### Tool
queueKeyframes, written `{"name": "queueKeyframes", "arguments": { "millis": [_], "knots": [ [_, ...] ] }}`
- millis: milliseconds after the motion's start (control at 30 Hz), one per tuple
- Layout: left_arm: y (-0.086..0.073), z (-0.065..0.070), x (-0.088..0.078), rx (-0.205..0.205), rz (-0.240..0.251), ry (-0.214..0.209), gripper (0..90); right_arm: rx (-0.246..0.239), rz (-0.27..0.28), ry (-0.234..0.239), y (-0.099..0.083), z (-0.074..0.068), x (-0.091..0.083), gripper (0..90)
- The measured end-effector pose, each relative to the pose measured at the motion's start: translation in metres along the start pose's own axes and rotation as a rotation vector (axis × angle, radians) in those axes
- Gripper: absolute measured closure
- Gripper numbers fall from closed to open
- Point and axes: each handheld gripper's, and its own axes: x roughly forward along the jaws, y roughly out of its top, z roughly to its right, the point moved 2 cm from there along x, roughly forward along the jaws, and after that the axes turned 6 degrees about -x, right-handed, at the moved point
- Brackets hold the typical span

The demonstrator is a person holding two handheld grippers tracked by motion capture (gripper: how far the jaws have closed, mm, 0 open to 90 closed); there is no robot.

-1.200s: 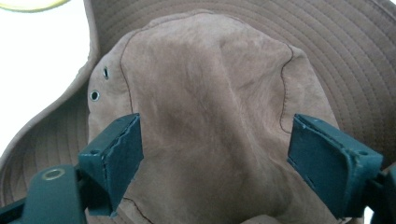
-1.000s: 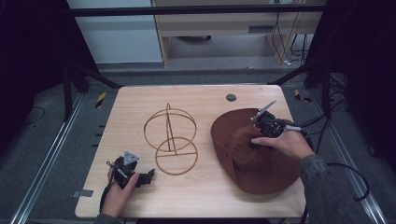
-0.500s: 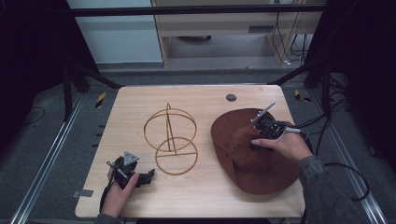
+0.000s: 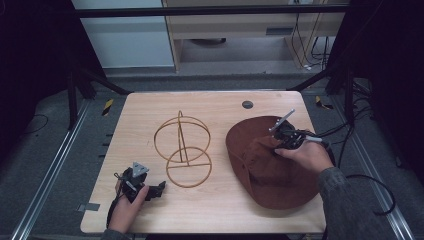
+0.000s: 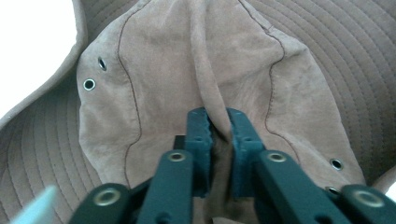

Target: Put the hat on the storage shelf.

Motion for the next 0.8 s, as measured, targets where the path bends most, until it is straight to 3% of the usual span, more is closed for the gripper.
{"name": "queueKeyframes", "arguments": {
  "millis": [167, 500, 800],
  "knots": [
    [0.0, 0.0, 0.0, 0.0, 0.0, 0.0, 0.0, 0.01, 0.015, 0.011, -0.001, 0.002, -0.003, 88.6],
    [0.0, 0.0, 0.0, 0.001, 0.0, 0.0, 0.0, 0.031, 0.064, 0.022, -0.001, 0.004, -0.015, 89.2],
    [0.0, 0.0, 0.0, 0.001, 0.0, 0.0, 0.0, 0.018, 0.117, 0.018, 0.002, 0.003, -0.032, 89.2]
  ]
}}
